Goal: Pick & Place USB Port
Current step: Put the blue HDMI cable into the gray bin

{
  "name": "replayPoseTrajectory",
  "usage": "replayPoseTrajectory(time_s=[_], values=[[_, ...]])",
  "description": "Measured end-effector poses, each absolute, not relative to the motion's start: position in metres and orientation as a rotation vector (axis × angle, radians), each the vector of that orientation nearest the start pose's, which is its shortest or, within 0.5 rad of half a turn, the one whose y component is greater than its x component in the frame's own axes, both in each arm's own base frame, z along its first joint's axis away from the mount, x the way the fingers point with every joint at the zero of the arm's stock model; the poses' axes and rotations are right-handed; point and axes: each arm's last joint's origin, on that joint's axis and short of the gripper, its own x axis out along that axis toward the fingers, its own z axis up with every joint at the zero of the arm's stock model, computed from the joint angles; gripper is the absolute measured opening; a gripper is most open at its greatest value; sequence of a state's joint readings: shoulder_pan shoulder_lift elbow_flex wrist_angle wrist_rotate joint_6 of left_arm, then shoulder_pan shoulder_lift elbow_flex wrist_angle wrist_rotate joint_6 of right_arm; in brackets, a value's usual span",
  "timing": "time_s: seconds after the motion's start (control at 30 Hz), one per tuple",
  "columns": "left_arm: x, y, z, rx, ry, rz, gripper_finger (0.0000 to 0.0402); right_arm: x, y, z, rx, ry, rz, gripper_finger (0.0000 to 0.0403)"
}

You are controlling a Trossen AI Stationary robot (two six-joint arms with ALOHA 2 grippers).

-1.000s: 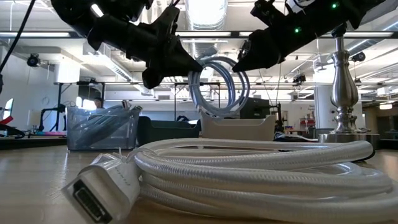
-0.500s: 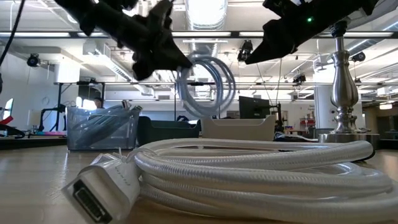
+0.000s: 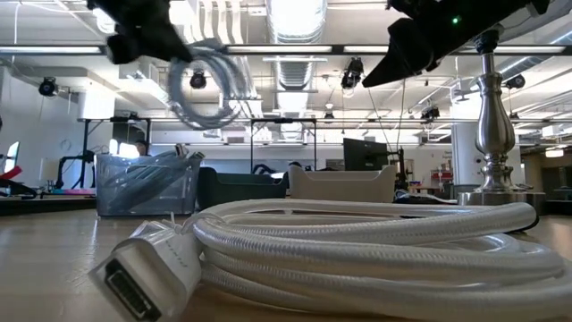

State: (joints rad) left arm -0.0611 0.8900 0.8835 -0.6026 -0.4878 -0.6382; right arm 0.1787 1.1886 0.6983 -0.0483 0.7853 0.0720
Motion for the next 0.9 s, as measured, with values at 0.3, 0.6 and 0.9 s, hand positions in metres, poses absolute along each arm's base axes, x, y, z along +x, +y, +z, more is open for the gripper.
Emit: replayPoseTrajectory(time_s=[0.3, 0.6, 0.9], values=[[0.136, 0.005, 0.295, -0.551, 0.552, 0.887, 0.0051, 0.242, 0.023, 0.239, -0.189, 0.47, -0.607, 0.0133], [0.15, 0.004, 0.265, -0.611, 0.62, 1.003, 0.0052, 0.242, 0.023, 0.239, -0.192, 0.47, -0.607, 0.0132], [0.159, 0.003, 0.26, -0.6, 0.666, 1.024, 0.0053, 0.242, 0.023, 0.239, -0.214, 0.477, -0.602, 0.0131]])
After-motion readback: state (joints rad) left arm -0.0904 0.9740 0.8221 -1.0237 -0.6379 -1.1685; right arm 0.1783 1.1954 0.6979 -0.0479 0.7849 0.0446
